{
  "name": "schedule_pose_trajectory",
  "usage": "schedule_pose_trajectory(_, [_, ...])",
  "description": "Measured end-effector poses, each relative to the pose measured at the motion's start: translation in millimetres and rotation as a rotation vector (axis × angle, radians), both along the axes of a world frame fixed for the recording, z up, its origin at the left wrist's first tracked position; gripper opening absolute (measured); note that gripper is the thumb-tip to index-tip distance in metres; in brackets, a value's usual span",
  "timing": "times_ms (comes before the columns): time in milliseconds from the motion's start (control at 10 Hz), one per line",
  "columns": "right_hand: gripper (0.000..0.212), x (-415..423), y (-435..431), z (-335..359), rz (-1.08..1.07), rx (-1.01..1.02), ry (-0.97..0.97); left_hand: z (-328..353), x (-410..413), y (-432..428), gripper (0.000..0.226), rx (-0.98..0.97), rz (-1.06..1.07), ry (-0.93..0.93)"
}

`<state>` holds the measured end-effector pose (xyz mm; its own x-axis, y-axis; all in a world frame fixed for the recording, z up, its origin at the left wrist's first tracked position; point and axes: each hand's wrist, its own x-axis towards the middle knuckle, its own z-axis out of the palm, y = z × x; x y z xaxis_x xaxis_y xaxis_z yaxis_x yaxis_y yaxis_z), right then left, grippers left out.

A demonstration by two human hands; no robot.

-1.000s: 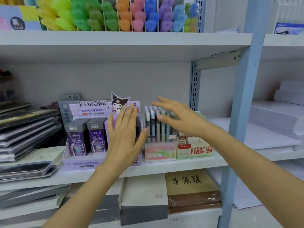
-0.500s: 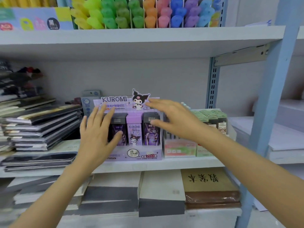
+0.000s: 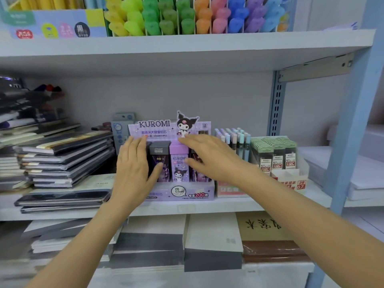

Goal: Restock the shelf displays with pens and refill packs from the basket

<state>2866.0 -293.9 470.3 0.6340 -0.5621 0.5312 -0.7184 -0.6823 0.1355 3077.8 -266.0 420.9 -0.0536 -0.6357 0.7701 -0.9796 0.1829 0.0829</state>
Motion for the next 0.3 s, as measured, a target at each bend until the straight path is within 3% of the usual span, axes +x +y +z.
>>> schedule_pose_trajectory(300, [0.06, -0.3, 2.4, -6.8, 0.042, 0.065, -0.067, 2.4, 1.9, -1.7, 0.065, -0.007, 0.006, 0.021])
